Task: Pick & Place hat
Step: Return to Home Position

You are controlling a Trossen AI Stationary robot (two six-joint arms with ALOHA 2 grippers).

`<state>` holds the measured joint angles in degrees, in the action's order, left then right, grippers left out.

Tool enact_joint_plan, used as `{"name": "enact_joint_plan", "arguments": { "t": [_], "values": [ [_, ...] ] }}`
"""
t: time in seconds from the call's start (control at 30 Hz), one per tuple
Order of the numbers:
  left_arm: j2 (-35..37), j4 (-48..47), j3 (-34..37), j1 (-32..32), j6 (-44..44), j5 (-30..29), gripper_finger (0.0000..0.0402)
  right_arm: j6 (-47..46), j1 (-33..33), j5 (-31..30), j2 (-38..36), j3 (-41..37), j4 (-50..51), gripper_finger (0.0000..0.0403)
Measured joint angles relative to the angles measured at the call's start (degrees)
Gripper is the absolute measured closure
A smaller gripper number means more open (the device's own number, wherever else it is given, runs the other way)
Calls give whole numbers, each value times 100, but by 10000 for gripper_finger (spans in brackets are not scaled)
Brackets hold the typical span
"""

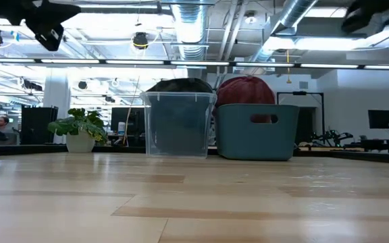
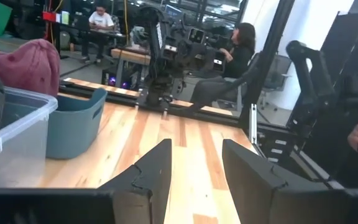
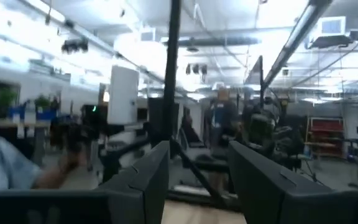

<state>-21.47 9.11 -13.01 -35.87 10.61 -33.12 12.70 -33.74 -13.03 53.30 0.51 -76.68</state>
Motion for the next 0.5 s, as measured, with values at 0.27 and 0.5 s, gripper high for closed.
{"name": "enact_joint_plan", "arguments": {
  "t": [0.27,0.5],
  "values": [
    [610,1,459,-560,-181,-784,261,874,-1249,-1452,-965,0,1086,249],
    [1162,13,1092,-806,-135,-888,261,964,-2084,-3550,-1506,0,1787,249]
  ]
}}
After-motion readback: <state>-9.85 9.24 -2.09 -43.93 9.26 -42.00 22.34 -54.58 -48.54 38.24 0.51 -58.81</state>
